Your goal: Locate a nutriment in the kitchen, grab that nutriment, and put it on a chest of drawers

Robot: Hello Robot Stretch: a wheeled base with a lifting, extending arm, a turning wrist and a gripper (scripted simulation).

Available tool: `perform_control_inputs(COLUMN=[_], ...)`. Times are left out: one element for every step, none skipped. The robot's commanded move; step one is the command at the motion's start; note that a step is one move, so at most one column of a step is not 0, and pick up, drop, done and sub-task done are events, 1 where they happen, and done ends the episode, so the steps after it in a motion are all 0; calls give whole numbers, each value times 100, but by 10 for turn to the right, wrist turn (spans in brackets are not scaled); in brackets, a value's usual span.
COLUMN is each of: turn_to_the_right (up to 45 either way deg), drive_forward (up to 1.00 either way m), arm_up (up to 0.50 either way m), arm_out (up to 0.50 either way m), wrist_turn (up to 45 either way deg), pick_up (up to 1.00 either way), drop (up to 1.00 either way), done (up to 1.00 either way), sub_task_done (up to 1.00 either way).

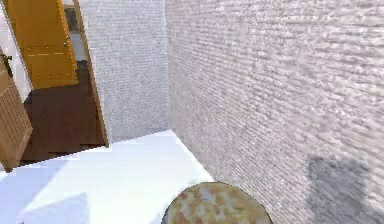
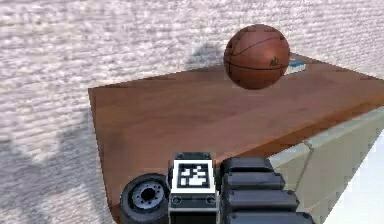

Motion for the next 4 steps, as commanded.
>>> perform_control_inputs(turn_to_the_right=[210,0,390,0], drive_forward=[0,30,0,40], arm_up=[0,0,0,0], arm_out=[0,0,0,0], wrist_turn=[0,0,0,0], pick_up=[0,0,0,0], drop=[0,0,0,0], done=[0,0,0,0], sub_task_done=[0,0,0,0])
